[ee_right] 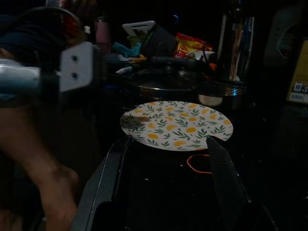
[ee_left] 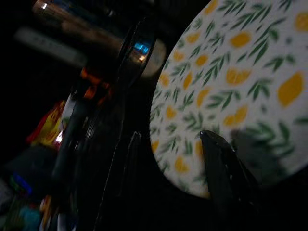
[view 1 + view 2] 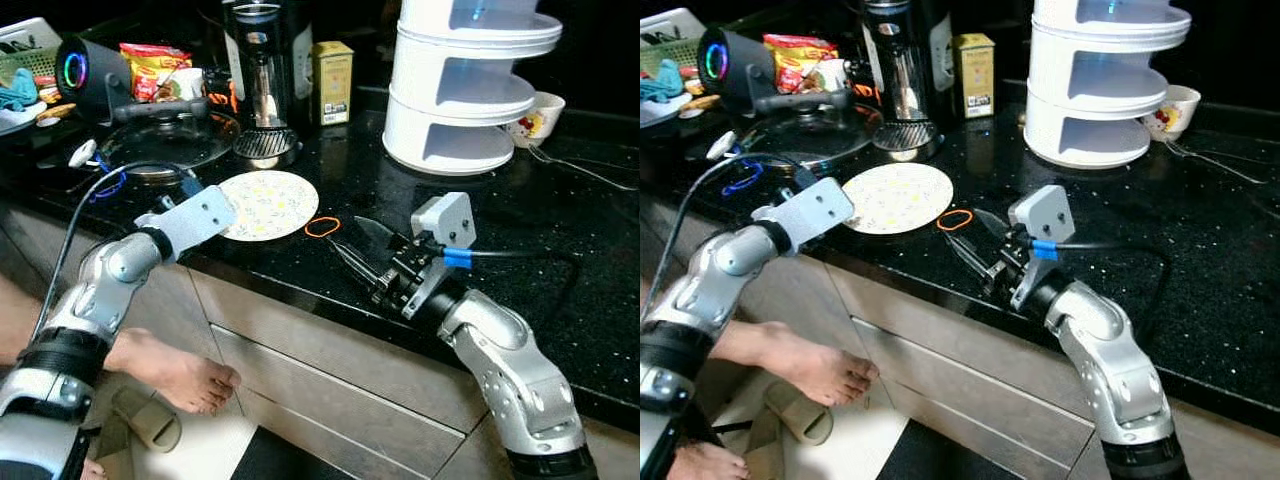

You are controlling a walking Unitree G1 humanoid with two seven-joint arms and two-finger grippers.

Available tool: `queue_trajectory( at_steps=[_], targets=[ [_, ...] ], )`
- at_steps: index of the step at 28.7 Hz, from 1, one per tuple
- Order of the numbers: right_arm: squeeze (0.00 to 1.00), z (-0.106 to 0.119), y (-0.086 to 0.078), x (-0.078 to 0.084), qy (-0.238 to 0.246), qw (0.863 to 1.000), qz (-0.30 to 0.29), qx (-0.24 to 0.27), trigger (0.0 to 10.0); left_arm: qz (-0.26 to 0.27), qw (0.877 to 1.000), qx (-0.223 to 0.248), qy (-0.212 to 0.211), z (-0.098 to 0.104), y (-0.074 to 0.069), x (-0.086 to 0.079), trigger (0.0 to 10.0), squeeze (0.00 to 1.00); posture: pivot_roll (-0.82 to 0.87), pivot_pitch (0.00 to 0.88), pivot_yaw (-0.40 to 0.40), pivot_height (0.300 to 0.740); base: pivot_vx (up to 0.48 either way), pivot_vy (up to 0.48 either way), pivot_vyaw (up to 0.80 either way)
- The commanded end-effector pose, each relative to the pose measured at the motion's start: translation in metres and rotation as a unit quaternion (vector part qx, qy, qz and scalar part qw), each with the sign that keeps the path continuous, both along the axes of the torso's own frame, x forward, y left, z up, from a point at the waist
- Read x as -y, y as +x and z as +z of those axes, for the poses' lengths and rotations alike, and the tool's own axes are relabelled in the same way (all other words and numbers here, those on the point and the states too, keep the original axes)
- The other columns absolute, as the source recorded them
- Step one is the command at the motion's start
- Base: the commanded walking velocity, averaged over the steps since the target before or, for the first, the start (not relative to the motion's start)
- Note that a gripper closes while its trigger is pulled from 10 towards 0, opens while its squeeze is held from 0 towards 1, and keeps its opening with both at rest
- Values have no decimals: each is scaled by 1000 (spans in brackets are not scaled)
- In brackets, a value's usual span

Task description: Kitchen organization

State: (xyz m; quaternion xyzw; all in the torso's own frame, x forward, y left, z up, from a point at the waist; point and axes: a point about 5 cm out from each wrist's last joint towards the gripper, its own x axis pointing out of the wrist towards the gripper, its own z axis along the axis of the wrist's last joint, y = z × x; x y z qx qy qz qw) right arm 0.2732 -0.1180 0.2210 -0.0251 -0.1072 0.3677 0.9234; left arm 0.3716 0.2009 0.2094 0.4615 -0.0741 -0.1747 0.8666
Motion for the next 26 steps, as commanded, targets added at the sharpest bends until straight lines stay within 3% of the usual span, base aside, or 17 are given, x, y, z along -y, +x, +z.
queue_trajectory(
  at_steps=[1,6,8,11,14,19,22,23,24,25,26],
  targets=[
    [0,0,-3,-1,2,1000,6,-5,10000,-14,999,-31,16,-7,1,0,10000,0,-167,88,48,740,0,0,0],
    [0,2,-5,0,-1,1000,2,-6,10000,-39,997,-59,11,-10,1,5,10000,0,-173,97,52,740,0,0,0],
    [0,2,-6,2,-2,1000,-1,-7,10000,-57,997,-52,-3,0,2,12,10000,0,-173,102,52,740,0,0,0],
    [0,2,-7,4,-3,1000,-6,-11,10000,-111,992,1,-60,41,0,30,10000,0,-169,105,49,740,0,0,0],
    [0,2,-7,4,-3,1000,-6,-11,10000,-137,988,-3,-68,49,-3,38,10000,0,-164,104,50,740,0,0,0],
    [0,3,-6,5,-3,1000,-8,-11,10000,-170,983,-36,-57,46,-10,48,10000,0,-161,101,51,740,0,0,0],
    [0,2,-5,4,-2,1000,-10,-11,10000,-176,980,-86,-35,31,-16,50,10000,0,-154,94,52,740,0,0,0],
    [0,2,-4,4,-2,1000,-11,-11,10000,-183,976,-115,-22,23,-21,50,10000,98,-149,91,51,740,0,0,0],
    [0,2,-4,4,-2,1000,-11,-11,10000,-183,976,-115,-22,23,-21,50,10000,98,-149,91,51,740,0,0,0],
    [0,2,-4,4,-2,1000,-11,-11,10000,-187,972,-139,-14,16,-25,50,10000,408,-148,88,51,740,0,0,0],
    [0,2,-4,3,-2,1000,-11,-12,10000,-192,969,-156,-6,12,-29,50,10000,1000,-145,86,51,740,0,0,0]
  ],
)
